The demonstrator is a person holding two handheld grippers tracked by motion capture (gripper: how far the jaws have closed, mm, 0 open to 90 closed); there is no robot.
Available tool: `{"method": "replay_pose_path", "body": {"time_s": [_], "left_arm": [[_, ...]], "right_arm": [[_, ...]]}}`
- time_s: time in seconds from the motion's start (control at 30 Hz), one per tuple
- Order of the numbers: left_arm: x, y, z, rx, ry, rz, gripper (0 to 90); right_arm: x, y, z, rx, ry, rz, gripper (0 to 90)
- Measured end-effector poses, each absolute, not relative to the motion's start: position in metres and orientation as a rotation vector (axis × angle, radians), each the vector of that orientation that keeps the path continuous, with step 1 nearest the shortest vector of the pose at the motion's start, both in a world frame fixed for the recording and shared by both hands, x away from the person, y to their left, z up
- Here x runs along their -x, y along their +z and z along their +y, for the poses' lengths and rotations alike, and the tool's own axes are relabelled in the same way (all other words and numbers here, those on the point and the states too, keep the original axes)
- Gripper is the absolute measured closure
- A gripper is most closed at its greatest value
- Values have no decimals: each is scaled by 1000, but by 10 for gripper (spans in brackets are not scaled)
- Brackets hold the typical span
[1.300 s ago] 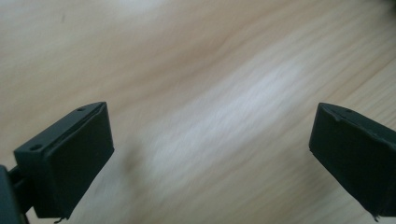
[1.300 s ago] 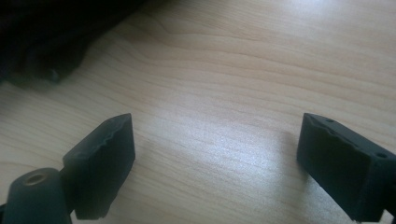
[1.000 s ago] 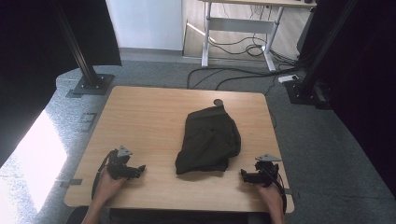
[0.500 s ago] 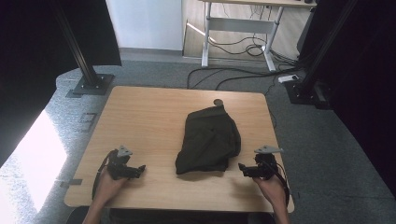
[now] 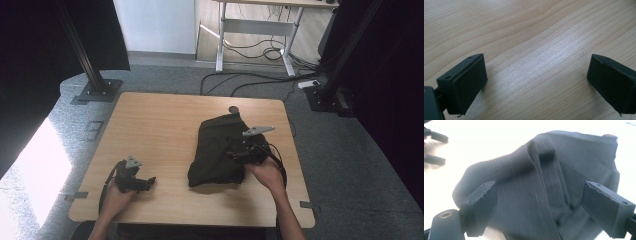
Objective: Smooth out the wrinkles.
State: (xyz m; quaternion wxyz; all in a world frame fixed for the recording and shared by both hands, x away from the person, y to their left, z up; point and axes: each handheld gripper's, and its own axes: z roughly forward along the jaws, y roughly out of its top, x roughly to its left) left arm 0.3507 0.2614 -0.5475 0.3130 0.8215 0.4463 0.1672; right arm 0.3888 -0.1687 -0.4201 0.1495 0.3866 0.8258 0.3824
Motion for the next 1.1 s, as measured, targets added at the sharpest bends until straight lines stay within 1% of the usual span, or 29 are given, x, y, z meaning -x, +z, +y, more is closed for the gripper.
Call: {"method": "replay_pose_path", "body": {"time_s": [0.27, 0.3, 0.37, 0.43, 0.5, 0.53, 0.63, 0.67, 0.73, 0.77, 0.8, 0.83, 0.87, 0.93, 1.1], "left_arm": [[-351, -548, 261, -2166, 442, 1177, 25], [-351, -548, 261, -2166, 442, 1177, 25], [-351, -548, 261, -2167, 441, 1177, 25], [-351, -548, 261, -2165, 442, 1178, 25], [-351, -548, 261, -2166, 441, 1177, 25], [-351, -548, 261, -2166, 441, 1177, 25], [-351, -548, 261, -2166, 442, 1177, 25], [-351, -548, 261, -2166, 441, 1177, 25], [-351, -548, 261, -2166, 442, 1177, 25], [-351, -548, 261, -2166, 442, 1177, 25], [-351, -548, 261, -2166, 442, 1177, 25], [-351, -548, 261, -2167, 442, 1177, 25], [-351, -548, 261, -2166, 442, 1177, 25], [-351, -548, 261, -2166, 442, 1176, 25], [-351, -548, 261, -2169, 442, 1175, 25]], "right_arm": [[-412, -410, -137, -1091, 1076, 2412, 139], [-417, -411, -132, -1101, 1061, 2422, 147], [-423, -414, -126, -1113, 1032, 2431, 193], [-428, -419, -122, -1132, 1002, 2442, 284], [-430, -424, -121, -1160, 994, 2452, 424], [-430, -425, -122, -1158, 990, 2462, 528], [-421, -426, -127, -1146, 962, 2478, 790], [-421, -426, -127, -1146, 962, 2478, 790], [-413, -421, -133, -1137, 979, 2475, 849], [-408, -418, -136, -1135, 987, 2471, 862], [-404, -416, -139, -1129, 992, 2470, 868], [-393, -412, -144, -1116, 998, 2468, 871], [-393, -412, -144, -1116, 998, 2468, 871], [-380, -410, -150, -1104, 1001, 2465, 872], [-350, -420, -173, -1137, 1026, 2448, 871]]}}
